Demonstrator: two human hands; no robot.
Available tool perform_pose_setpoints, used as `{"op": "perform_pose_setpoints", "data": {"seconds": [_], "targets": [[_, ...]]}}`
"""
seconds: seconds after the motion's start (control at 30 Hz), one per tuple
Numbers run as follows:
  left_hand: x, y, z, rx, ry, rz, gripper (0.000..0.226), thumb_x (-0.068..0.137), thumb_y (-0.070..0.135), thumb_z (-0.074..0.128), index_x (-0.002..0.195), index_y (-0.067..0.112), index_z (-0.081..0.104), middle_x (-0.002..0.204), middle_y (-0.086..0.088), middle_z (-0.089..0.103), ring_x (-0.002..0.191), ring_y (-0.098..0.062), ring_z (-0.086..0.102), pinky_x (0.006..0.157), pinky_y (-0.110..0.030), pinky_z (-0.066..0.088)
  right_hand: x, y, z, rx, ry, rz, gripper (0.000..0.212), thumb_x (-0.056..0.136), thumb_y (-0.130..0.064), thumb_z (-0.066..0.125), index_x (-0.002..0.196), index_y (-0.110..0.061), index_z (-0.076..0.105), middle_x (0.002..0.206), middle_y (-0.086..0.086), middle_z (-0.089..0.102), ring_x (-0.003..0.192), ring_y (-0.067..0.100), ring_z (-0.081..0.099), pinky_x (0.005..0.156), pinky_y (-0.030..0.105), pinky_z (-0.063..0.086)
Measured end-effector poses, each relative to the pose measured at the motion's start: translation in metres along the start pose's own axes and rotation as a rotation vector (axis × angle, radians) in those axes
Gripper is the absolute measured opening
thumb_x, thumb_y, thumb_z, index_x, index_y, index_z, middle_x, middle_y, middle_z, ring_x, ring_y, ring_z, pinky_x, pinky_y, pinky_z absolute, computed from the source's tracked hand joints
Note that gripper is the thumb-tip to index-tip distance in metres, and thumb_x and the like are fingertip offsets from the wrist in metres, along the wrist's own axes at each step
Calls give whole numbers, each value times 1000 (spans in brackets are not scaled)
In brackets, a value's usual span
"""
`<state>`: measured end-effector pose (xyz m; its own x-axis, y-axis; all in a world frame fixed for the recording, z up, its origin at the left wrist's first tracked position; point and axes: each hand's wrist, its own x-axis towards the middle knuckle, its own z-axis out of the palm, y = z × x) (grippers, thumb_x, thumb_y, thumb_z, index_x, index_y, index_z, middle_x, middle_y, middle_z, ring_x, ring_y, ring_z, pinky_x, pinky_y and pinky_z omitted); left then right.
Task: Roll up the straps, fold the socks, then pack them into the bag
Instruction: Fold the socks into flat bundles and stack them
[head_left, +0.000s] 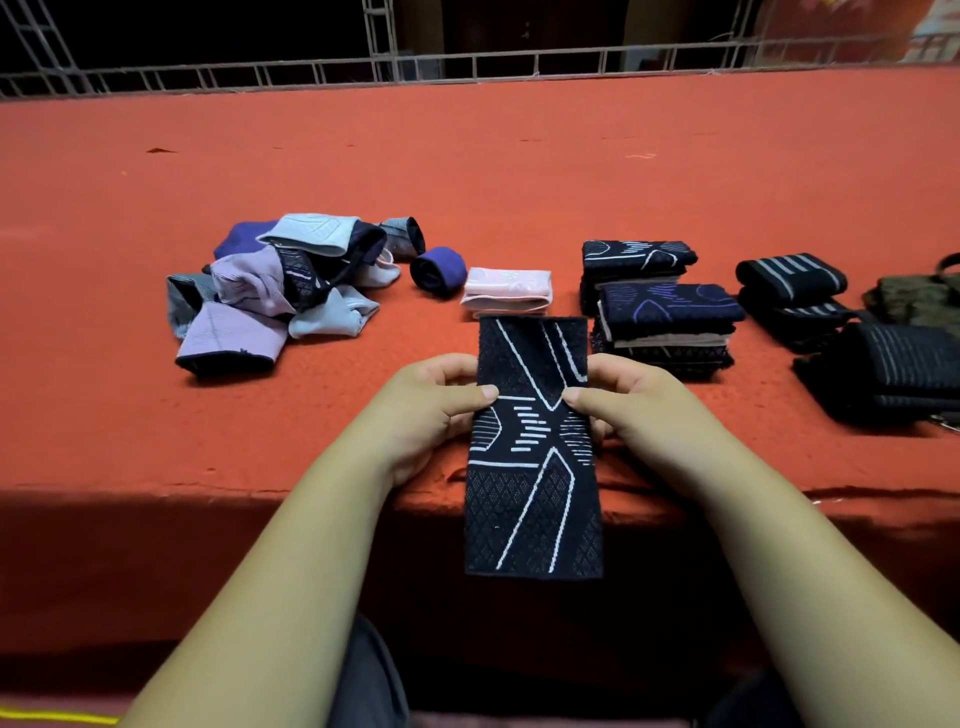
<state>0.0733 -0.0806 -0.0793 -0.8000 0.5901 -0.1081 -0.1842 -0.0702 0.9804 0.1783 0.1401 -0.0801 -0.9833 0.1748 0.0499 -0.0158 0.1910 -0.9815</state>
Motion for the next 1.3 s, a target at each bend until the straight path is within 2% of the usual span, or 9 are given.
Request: {"op": "perform_pose_setpoints", "data": {"seconds": [0.23,0.37,0.57,0.7,0.8,0.97,1.07,1.17,1.3], "targets": [[-5,3,-1,-63,-8,17,28,94,-15,60,107,5,74,105,-14,75,89,-20,74,80,-26,63,-4,-6,-2,102,-31,11,33,97,5,58,113,-13,80,90,3,75,67,11,54,61,18,45],[-8,6,-1,-63,29,-3,28,91,-18,59,97,4,75,96,-17,75,80,-20,74,72,-25,62,-4,-10,-2,36,4,14,42,92,12,49,98,-13,83,80,3,75,61,9,53,58,16,45],[-8,7,0,14,69,-18,43,92,-9,44,89,8,83,95,-17,76,97,-26,68,105,-42,54,-6,-12,-3,141,-6,72,36,95,10,39,94,2,75,59,-3,65,50,5,50,50,14,41],[-10,9,4,-49,-3,23,12,99,4,60,100,8,71,92,-9,71,82,-17,69,75,-26,60,-9,-9,-2,24,-58,-49,10,97,-14,72,95,-4,75,88,5,71,80,13,59,75,26,49],[-7,3,-2,137,-57,5,34,84,14,86,111,10,66,100,-11,69,91,-20,69,83,-31,56,-12,-7,2,-10,-63,-104,14,91,-5,80,97,-4,68,80,-1,66,69,7,56,65,18,46],[-11,4,1,197,-54,32,34,87,-5,78,119,4,68,98,-9,76,89,-19,72,73,-23,57,-13,-4,6,-3,-67,-85,31,91,0,78,110,-16,60,86,2,65,69,7,55,53,15,44],[-9,4,-1,70,-41,55,31,88,-7,75,115,8,71,104,-12,77,93,-22,74,79,-26,60,-13,-6,8,18,-55,-73,57,92,-7,80,135,-34,55,112,2,77,94,16,70,71,24,55],[-11,4,0,-15,-25,78,28,90,-7,73,116,5,72,103,-14,77,86,-20,74,76,-25,61,-11,-5,7,-17,-111,-51,43,95,-20,80,134,-24,62,121,-2,78,116,18,72,101,44,56],[-12,4,-1,-49,-8,96,29,90,-7,73,116,4,72,102,-14,77,84,-20,74,76,-25,61,-13,-8,6,24,-231,-57,31,100,-7,70,132,-10,68,128,3,77,122,22,71,99,31,56]]}}
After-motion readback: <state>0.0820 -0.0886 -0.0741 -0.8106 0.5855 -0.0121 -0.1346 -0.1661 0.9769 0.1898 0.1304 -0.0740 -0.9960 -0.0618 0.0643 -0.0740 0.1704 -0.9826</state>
